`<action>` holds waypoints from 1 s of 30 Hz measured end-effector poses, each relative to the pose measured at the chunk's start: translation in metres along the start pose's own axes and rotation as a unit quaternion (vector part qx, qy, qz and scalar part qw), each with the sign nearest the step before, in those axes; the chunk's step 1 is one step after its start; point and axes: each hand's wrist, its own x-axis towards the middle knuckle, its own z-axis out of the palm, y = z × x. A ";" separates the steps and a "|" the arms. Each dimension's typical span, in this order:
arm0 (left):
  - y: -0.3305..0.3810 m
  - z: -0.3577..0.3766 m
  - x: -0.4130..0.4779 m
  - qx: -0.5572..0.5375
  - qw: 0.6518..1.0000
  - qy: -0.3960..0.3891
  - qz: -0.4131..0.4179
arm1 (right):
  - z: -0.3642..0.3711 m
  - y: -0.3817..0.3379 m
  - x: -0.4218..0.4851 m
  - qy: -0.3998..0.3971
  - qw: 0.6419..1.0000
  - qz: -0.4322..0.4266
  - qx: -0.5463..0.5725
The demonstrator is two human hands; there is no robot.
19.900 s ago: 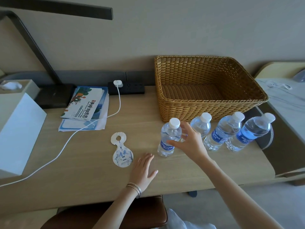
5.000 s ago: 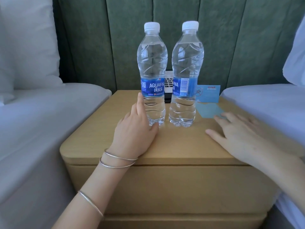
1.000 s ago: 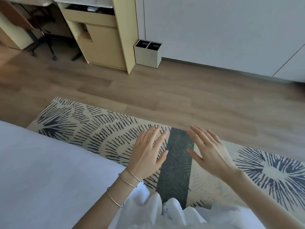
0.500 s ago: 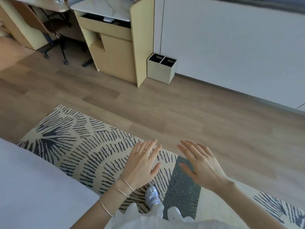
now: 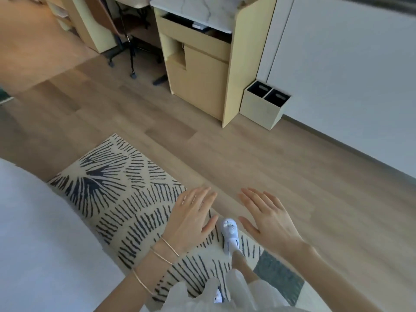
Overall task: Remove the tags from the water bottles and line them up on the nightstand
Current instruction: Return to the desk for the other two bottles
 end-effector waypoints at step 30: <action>-0.382 -0.026 0.350 0.027 0.986 0.025 -0.163 | 0.047 0.091 0.592 -0.002 0.988 -0.148 0.036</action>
